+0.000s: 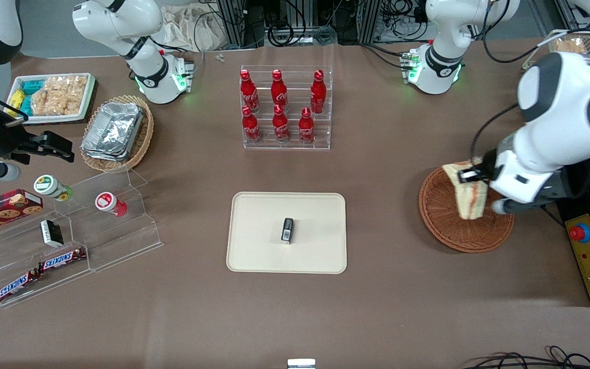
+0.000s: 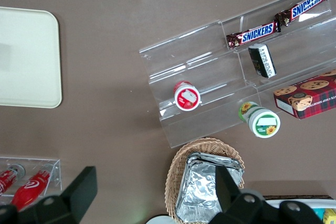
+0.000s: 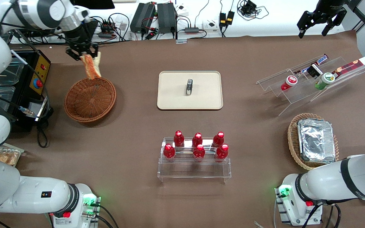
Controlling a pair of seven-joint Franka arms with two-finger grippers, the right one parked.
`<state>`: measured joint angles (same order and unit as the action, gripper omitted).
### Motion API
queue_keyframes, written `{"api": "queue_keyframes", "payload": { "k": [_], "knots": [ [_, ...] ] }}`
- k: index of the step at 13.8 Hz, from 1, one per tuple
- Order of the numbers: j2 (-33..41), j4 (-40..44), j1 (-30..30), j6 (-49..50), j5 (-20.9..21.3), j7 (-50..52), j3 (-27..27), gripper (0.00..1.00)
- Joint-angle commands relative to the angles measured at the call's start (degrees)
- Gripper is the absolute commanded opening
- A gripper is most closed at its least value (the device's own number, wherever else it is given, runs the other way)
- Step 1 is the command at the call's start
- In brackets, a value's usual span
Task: Place sandwich from basket to tray
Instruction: 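Lift the sandwich out of the basket with the left gripper, then carry the sandwich over to the white tray beside the black box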
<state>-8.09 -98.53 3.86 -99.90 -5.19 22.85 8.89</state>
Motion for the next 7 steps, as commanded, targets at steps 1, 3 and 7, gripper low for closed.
{"api": "queue_keyframes", "payload": {
  "k": [1, 3, 7],
  "knots": [
    [-4.11, 3.07, -0.08, -2.30, -1.05, 2.18, 5.51, 0.00],
    [-7.36, 4.39, 1.49, -6.08, 0.17, 10.15, 9.82, 0.00],
    [-18.60, 6.59, 10.10, -18.63, 4.56, 14.42, 10.01, 0.00]
  ]
}}
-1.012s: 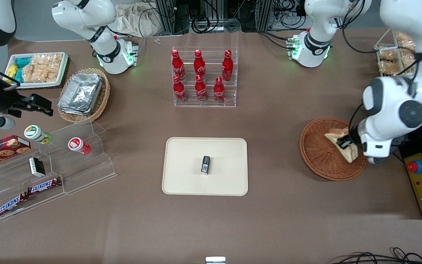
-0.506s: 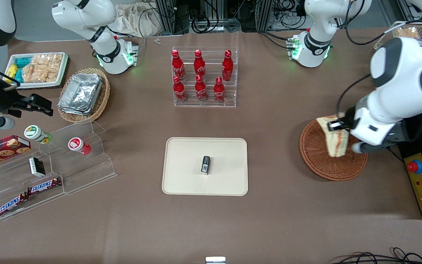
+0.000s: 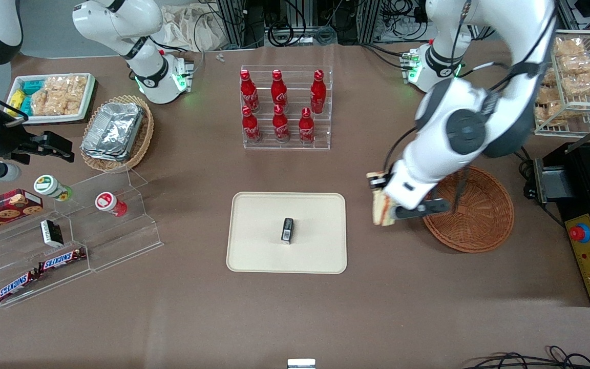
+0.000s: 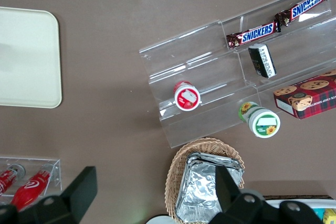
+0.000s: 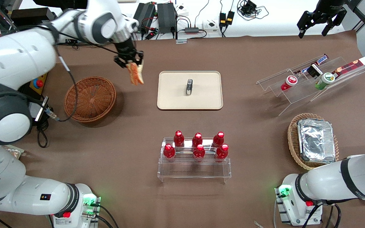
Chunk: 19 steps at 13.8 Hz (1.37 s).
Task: Place sandwich from basket to tray
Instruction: 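Carry the sandwich over to the white tray beside the black box, then lower the sandwich onto the tray and open the left gripper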
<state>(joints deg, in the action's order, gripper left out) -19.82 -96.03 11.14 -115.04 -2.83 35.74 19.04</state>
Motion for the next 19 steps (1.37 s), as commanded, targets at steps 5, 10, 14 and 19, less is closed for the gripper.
{"api": "queue_keyframes", "payload": {
  "k": [5, 10, 14, 19],
  "knots": [
    [-20.06, 8.83, 5.56, -13.01, 9.50, 3.11, -0.15, 0.00],
    [-25.35, 10.34, 5.65, -18.63, 13.63, 4.24, -0.15, 0.16],
    [-26.23, 10.25, 5.65, -21.44, 13.81, 4.25, -0.15, 0.43],
    [-25.37, 10.16, 5.39, -23.30, 16.54, 5.91, -0.15, 1.00]
  ]
}}
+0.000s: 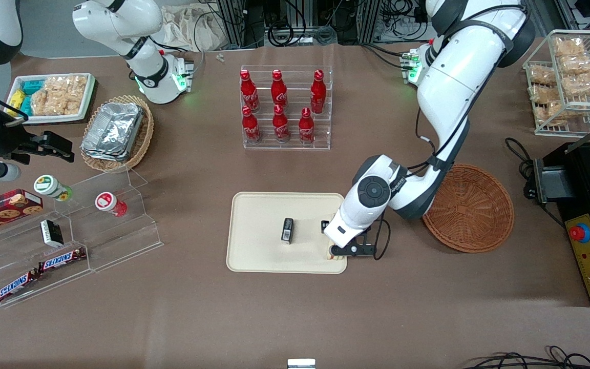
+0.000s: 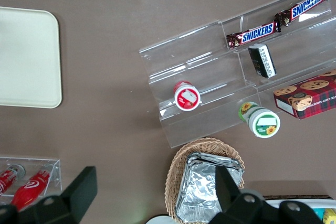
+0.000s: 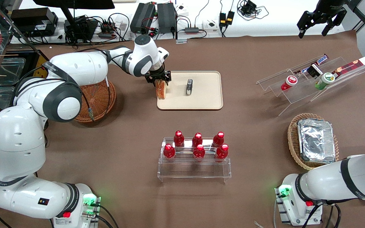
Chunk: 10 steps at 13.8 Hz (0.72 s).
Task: Place sandwich from basket to tray
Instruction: 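Lower the sandwich onto the tray and open the left gripper, then raise the left gripper away from the sandwich on the tray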
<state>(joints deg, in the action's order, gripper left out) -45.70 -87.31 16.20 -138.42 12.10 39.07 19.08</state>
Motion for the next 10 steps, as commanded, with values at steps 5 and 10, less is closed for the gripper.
{"api": "queue_keyframes", "payload": {
  "k": [5, 10],
  "knots": [
    [11.67, 3.45, -2.47, 12.01, 0.56, 5.84, -0.97, 1.00],
    [22.39, 3.46, -10.11, 30.01, -4.00, -3.71, -0.27, 1.00]
  ]
}}
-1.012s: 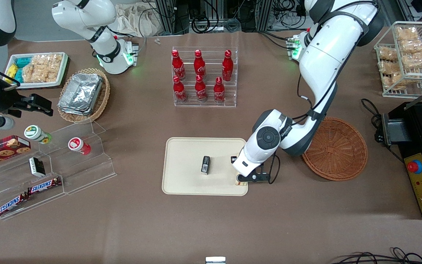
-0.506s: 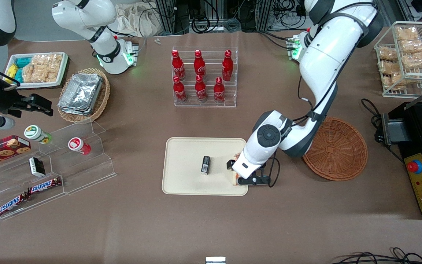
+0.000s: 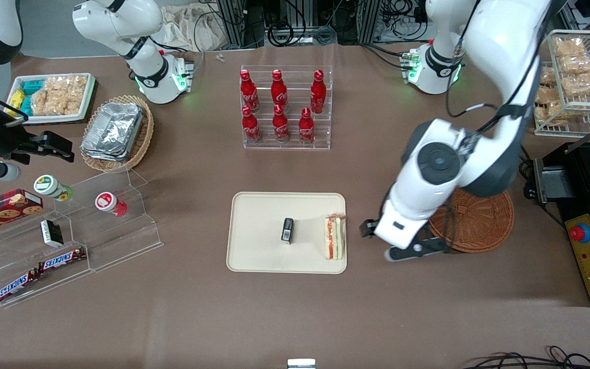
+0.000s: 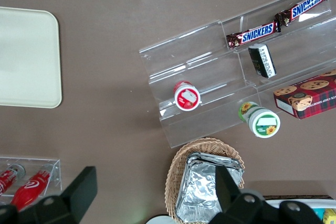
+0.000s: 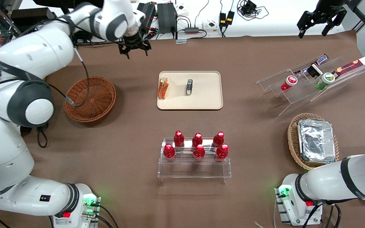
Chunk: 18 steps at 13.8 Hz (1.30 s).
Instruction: Place sandwich from basket to tray
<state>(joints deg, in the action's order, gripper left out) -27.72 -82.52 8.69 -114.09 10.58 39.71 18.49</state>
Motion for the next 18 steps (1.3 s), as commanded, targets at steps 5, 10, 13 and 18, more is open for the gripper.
{"api": "queue_keyframes", "payload": {
  "k": [5, 10, 13, 18],
  "knots": [
    [14.61, -1.42, -8.33, 22.13, -6.18, -16.66, -0.46, 1.00],
    [23.75, -3.87, -7.63, 30.05, -6.80, -23.96, -7.58, 1.00],
    [28.33, -7.56, -4.93, 30.51, -8.29, -28.01, -12.75, 1.00],
    [28.43, -7.57, -3.41, 30.85, -9.61, -31.19, -16.12, 1.00]
  ]
}}
